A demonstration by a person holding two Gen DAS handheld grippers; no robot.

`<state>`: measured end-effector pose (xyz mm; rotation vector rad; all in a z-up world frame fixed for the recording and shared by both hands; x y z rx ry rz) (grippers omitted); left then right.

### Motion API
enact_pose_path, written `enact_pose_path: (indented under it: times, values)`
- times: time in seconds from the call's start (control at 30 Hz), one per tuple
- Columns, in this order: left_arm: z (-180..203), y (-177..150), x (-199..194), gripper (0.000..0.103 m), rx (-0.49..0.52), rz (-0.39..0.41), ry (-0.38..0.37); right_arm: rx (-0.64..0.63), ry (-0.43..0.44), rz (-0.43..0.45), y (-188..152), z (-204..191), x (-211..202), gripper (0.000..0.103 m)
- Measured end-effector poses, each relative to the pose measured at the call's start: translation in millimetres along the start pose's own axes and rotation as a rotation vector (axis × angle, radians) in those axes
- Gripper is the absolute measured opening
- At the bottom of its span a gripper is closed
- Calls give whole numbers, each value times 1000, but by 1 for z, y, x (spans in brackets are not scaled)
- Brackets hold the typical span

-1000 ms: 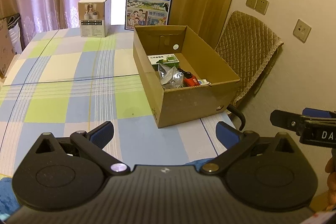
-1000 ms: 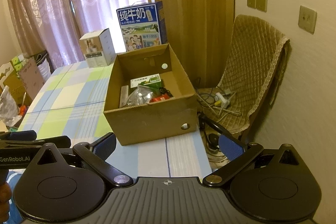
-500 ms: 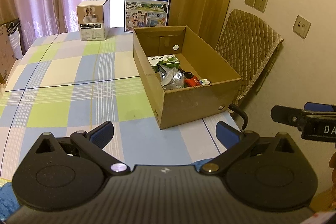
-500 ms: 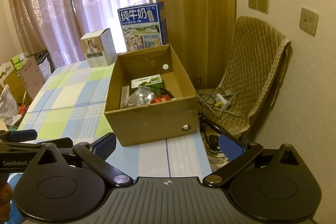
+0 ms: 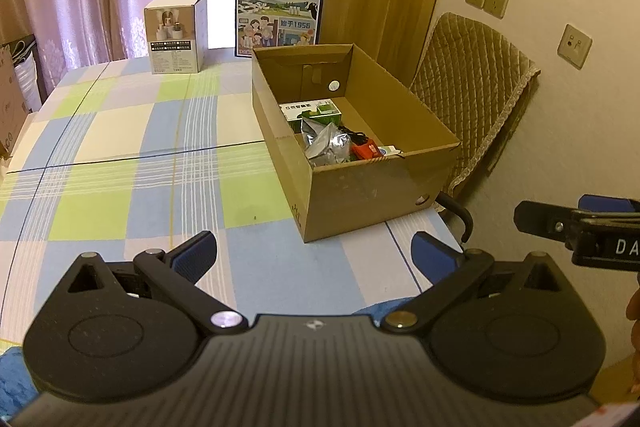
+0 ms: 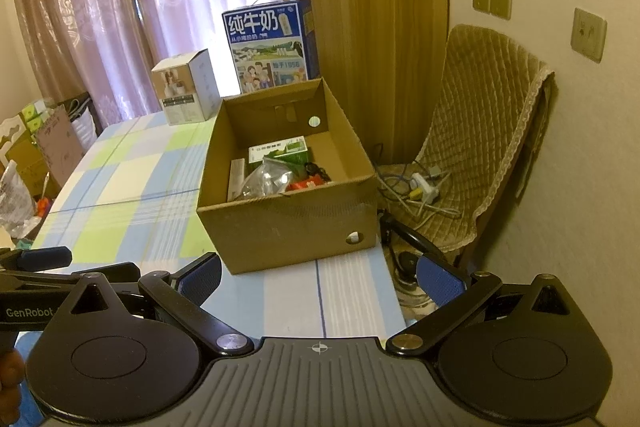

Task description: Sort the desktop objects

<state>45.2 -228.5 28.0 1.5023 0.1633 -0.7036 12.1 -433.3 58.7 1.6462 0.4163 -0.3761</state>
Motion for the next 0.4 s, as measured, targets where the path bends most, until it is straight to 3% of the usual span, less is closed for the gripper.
enact_pose_path:
  times: [0.4]
  values:
    - [-2,-3,0,102,10,28,-14,-4,-1,-15,-7,-3,4,101]
Point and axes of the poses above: each gripper's, at about its wrist camera, not at the fingertips, and x roughly the way its jaws point, z to its right, y to its top, the point moved 7 cm from there along x, roughly the way its jaws point, and after that the axes turned 12 degrees about z, right-handed, at the moved point
